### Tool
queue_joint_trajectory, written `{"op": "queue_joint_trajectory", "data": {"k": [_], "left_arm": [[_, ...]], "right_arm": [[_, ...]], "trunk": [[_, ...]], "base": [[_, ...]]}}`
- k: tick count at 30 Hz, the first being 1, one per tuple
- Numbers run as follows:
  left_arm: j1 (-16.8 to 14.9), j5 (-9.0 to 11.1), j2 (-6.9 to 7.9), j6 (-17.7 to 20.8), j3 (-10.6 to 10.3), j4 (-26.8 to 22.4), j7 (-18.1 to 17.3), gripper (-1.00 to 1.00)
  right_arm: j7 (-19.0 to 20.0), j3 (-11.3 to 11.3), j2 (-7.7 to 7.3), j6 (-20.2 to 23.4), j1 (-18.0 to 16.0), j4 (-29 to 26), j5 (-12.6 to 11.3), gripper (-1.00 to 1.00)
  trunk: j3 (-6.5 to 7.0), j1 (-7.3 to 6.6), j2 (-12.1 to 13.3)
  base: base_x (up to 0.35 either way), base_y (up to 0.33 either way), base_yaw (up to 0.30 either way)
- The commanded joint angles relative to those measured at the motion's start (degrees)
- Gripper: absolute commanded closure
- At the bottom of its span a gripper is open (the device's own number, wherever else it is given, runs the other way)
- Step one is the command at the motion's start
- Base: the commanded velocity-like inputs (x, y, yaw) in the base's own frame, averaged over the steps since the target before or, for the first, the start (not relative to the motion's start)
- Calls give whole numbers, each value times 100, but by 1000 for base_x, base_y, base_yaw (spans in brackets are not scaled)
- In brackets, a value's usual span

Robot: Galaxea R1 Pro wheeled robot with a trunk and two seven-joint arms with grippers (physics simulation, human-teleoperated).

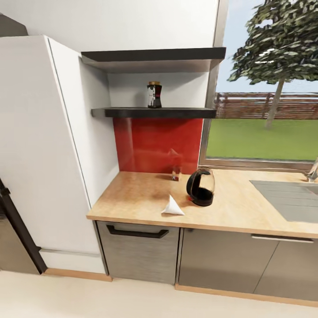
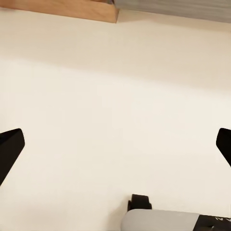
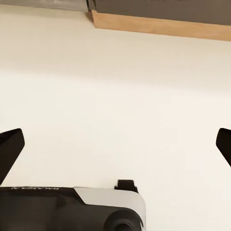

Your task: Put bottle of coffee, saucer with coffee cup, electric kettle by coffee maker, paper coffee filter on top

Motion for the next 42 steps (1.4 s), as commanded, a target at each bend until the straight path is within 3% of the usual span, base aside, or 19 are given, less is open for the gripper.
{"op": "queue_joint_trajectory", "data": {"k": [1, 8, 14, 20, 24, 27, 35, 42], "left_arm": [[-2, 34, -1, -17, 7, 6, -6, -100], [-2, 34, -1, -17, 7, 2, -6, -100], [-19, 1, -17, -81, -31, -75, -35, -100], [-95, -231, -54, -57, -77, -1033, -244, -100], [-97, -580, -39, 113, -76, -1898, -675, -100], [-98, -800, -42, 566, -70, -2538, -1137, -100], [-185, -903, -20, 1450, -57, -3839, -2302, -100], [-838, -909, 14, 2451, -33, -4321, -3346, -100]], "right_arm": [[2, -2, 1, -15, -1, 2, 5, -100], [-16, -6, 33, -9, -1, -14, -12, -100], [-25, -53, -6, -10, -1, -49, -31, -100], [-22, -52, -263, -4, -1, -21, -29, -100], [-27, -47, -376, -1, -1, -2, -29, -100], [-34, -43, -416, 7, -1, 23, -24, -100], [-37, -47, -435, 21, -1, 508, -22, -100], [-29, -42, -430, 29, -1, 864, -15, -100]], "trunk": [[-2, 2, -4], [-2, 2, -4], [-2, 2, -4], [-2, 2, -4], [-2, 2, -4], [-2, 2, -4], [-2, 2, -4], [-2, 2, -4]], "base": [[6, 322, 0], [1, 300, 0], [0, 36, -152], [0, 1, -260], [0, 0, -265], [0, 0, -266], [0, 0, -266], [0, 0, -266]]}}
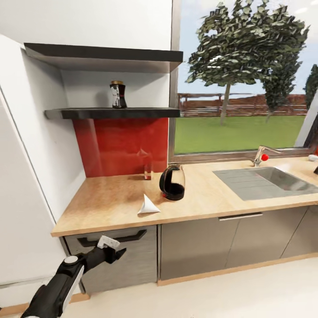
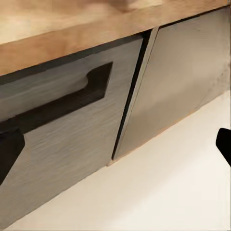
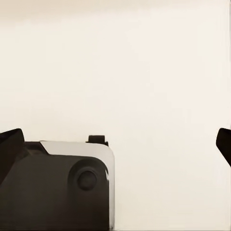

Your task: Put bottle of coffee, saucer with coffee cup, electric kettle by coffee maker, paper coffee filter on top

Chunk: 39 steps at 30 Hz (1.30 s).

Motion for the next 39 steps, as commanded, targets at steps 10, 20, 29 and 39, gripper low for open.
{"op": "queue_joint_trajectory", "data": {"k": [10, 20, 29, 39], "left_arm": [[-1209, -104, 190, 936, 16, -78, -686, -100], [-1124, -111, 360, 887, 27, 23, -666, -100], [-1121, -116, 359, 886, -3, 27, -665, -100], [-1122, -107, 337, 877, -34, 122, -657, -100]], "right_arm": [[-9, -7, 37, 71, -2, 141, -11, -100], [13, -3, 53, 489, -2, 110, -38, -100], [35, -1, 42, 487, -2, 121, -33, -100], [1, -18, 38, 482, -2, 129, -38, -100]], "trunk": [[-3, 2, -4], [-3, 2, -4], [-3, 2, -4], [-3, 2, -4]], "base": [[0, 0, -266], [152, 43, -139], [245, 65, -5], [76, -22, -5]]}}
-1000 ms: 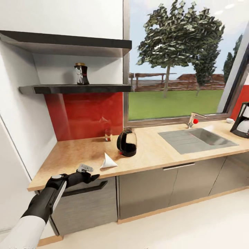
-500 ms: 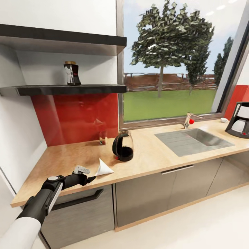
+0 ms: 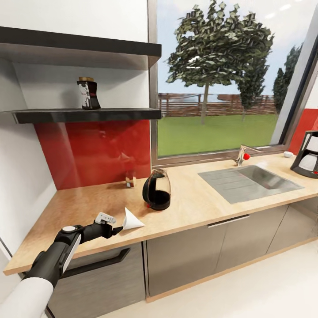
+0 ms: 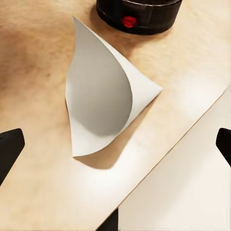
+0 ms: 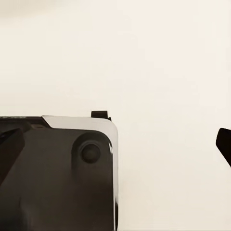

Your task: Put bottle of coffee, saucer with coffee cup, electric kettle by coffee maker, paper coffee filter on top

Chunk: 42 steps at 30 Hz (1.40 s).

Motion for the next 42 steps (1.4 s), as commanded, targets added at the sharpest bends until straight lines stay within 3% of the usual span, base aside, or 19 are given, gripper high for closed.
{"op": "queue_joint_trajectory", "data": {"k": [1, 19, 42], "left_arm": [[0, -48, -2, 16, 7, 51, -37, -100], [0, -55, 1, 0, 8, 251, -35, -100], [6, -41, -14, -8, 8, 257, -35, -100]], "right_arm": [[-3, -4, 0, 7, 0, -2, 0, -100], [-4, -4, 8, 7, 0, 1, 0, -100], [-4, -4, 8, 9, 0, 1, 0, -100]], "trunk": [[-2, 3, -4], [-2, 3, -4], [-2, 3, -4]], "base": [[24, -11, -165], [92, -1, -79], [3, 0, -82]]}}
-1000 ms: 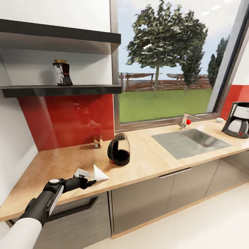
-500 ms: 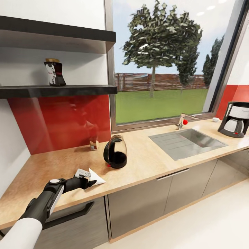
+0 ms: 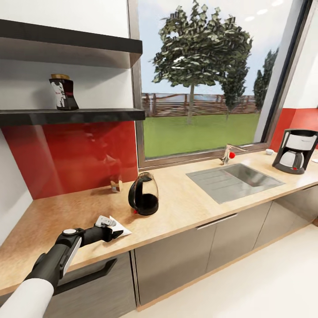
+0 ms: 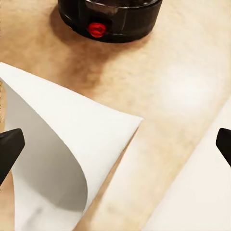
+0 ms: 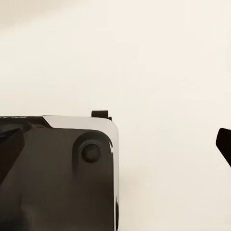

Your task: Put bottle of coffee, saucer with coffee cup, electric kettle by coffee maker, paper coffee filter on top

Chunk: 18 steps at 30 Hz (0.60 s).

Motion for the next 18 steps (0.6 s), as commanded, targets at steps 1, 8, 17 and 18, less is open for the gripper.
{"op": "queue_joint_trajectory", "data": {"k": [1, 8, 17, 18], "left_arm": [[0, -49, 3, 16, 9, -6, -35, -100], [13, -47, 10, 19, 9, 3, -35, -100], [206, -47, -1, 18, 9, 4, -35, -100], [214, -47, -2, 19, 9, 4, -35, -100]], "right_arm": [[-2, -4, 0, 6, 0, -4, 0, -100], [-2, 2, 0, 6, 0, -2, 0, -100], [-4, 38, 8, -6, 0, 233, 25, -100], [-4, 40, 8, -7, 0, 286, 27, -100]], "trunk": [[-3, 2, -4], [-3, 2, -4], [-3, 2, -4], [-3, 2, -4]], "base": [[0, 0, -8], [69, 0, -3], [46, 0, 0], [3, 0, 0]]}}
